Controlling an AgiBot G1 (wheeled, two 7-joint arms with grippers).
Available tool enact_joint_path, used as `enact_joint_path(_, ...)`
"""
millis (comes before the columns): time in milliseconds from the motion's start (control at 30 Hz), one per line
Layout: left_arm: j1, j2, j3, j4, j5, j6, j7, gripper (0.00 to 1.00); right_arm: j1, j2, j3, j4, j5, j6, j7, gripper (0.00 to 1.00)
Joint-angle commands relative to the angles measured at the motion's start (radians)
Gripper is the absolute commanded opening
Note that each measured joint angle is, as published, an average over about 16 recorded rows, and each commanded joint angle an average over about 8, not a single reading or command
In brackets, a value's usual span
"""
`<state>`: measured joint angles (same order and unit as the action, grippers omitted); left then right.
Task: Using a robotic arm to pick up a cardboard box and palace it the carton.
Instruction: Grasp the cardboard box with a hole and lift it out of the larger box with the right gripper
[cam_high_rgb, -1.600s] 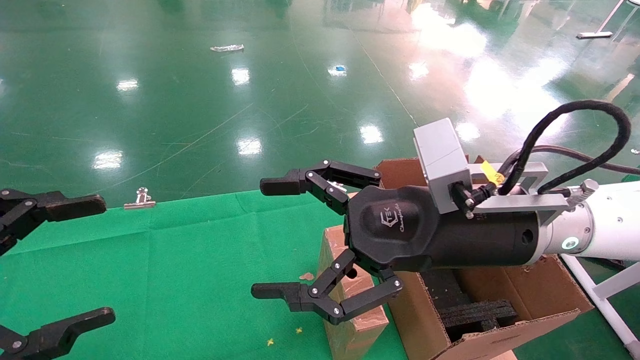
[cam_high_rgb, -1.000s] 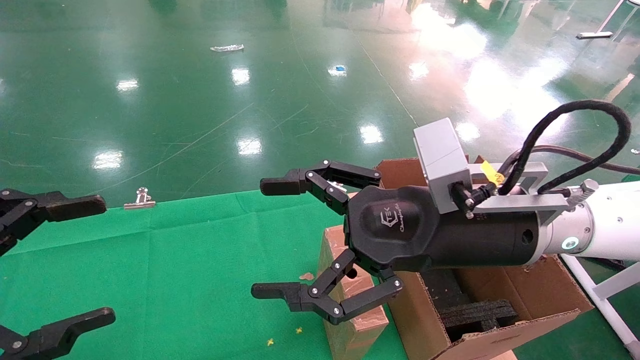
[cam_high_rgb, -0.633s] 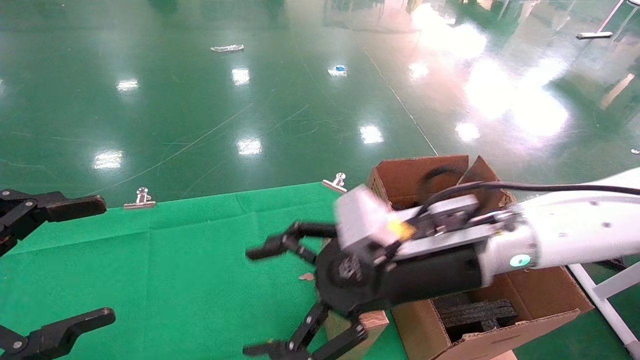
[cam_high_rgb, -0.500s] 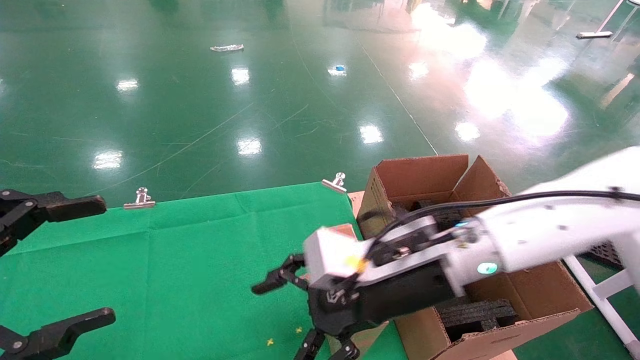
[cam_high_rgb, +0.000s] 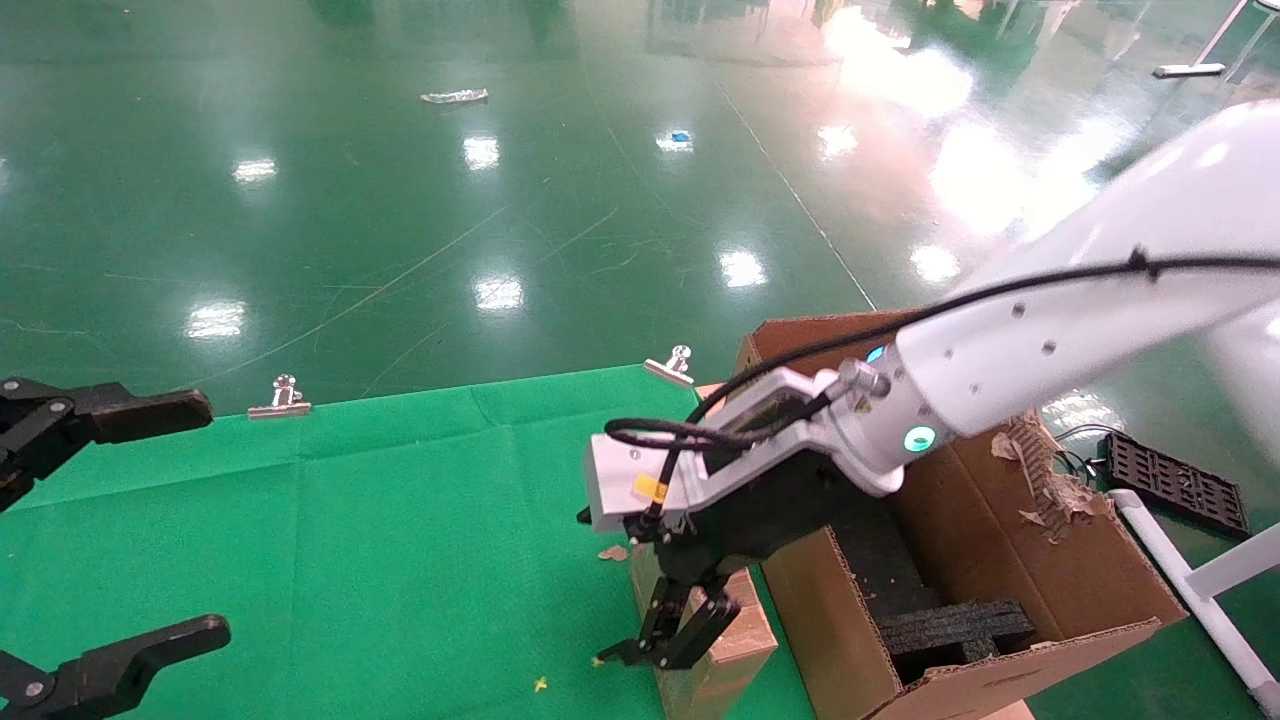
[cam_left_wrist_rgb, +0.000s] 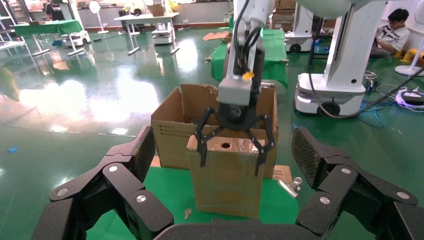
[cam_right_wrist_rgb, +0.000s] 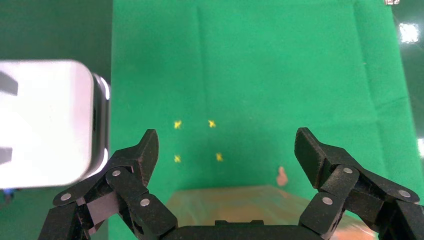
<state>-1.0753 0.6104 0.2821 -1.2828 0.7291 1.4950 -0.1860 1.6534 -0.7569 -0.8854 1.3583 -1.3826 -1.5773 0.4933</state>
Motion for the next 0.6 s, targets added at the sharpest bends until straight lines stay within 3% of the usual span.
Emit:
enact_joint_path(33,0.0,0.0,0.0,0.0,0.0,0.0,0.0,1.0,0.057,0.002,-0.036,-0.001,0.005,-0.005,0.005,1.0)
enact_joint_path(300,0.0,0.0,0.001,0.0,-0.001,0.0,0.0,1.0,0.249,0.022,-0.248,-0.003,-0.018,-0.006,0.003,1.0)
enact_joint_path(600,0.0,-0.001,0.001,0.0,-0.001,-0.001,0.001,1.0,0.376,-0.021,-0.474,-0.003,-0.035,0.002,0.039,1.0)
